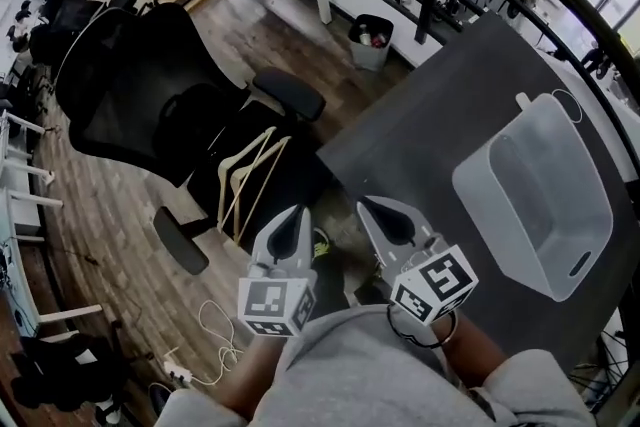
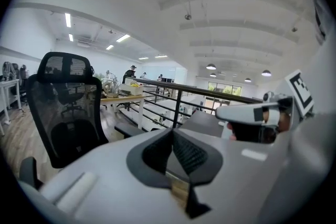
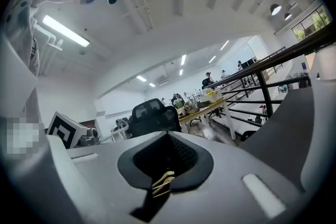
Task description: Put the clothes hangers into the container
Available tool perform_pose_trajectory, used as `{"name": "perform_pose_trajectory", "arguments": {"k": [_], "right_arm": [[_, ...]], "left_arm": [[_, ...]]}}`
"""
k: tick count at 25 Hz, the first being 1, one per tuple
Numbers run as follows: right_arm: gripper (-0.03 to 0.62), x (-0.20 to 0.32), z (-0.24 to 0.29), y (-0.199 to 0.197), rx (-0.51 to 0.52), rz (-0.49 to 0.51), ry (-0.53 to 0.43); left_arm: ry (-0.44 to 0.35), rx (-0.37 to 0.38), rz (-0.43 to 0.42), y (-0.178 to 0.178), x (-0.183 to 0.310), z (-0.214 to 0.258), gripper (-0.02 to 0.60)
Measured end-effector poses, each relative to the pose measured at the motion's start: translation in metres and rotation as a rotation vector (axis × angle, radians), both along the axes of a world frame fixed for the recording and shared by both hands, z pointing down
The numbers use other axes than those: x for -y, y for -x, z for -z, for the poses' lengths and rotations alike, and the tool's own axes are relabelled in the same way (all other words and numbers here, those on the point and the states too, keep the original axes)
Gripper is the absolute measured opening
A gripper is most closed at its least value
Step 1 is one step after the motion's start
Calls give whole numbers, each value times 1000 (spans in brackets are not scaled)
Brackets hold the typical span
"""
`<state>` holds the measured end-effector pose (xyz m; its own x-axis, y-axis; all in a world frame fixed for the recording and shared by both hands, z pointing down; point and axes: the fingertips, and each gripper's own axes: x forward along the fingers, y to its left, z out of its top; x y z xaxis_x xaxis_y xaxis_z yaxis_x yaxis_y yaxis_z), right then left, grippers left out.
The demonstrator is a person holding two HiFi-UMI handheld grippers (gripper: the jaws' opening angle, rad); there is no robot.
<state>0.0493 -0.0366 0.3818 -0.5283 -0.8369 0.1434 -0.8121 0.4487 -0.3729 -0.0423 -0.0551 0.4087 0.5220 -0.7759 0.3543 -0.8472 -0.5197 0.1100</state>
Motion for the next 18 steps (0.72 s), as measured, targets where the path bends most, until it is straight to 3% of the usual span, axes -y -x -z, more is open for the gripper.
{"name": "perform_pose_trajectory", "arguments": {"k": [7,18], "right_arm": [[-1,52,-7,67,-46,75,28],[-1,132,-70,177,-111,170,122]], "left_arm": [[35,-41,108,76,52,-6,11],[113,-23,234,208,145,-81,11]]}}
